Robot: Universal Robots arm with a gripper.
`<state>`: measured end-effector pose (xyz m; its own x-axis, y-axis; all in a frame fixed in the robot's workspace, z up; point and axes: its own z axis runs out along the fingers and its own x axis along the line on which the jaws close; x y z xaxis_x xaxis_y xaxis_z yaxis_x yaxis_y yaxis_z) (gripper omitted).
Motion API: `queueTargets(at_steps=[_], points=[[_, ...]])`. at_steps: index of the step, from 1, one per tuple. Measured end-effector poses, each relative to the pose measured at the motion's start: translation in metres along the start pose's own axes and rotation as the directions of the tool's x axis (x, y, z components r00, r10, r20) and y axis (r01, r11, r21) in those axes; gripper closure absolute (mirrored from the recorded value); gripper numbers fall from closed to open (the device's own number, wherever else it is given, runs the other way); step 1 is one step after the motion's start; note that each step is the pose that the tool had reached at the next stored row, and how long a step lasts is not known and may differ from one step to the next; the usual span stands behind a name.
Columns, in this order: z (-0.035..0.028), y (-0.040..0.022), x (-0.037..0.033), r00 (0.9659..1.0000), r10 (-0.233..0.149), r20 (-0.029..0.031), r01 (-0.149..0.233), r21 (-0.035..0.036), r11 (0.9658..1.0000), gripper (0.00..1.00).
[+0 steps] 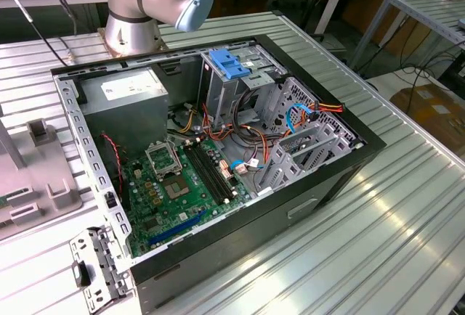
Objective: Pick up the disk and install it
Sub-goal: 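Reach for the disk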
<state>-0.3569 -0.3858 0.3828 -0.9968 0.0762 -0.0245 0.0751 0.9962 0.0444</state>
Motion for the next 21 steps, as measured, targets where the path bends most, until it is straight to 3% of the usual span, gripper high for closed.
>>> queueTargets(at_steps=[11,19,21], points=[[0.0013,-0.0018,0.0274,1.0000,0.000,0.0001,0.000,0.0000,1.0000,0.89],[0.0028,-0.0017,0.0404,1.0000,0.000,-0.0001,0.000,0.0000,1.0000,0.89],[0.0046,0.0010,0.0419,1.0000,0.000,-0.0002,0.000,0.0003,1.0000,0.89]])
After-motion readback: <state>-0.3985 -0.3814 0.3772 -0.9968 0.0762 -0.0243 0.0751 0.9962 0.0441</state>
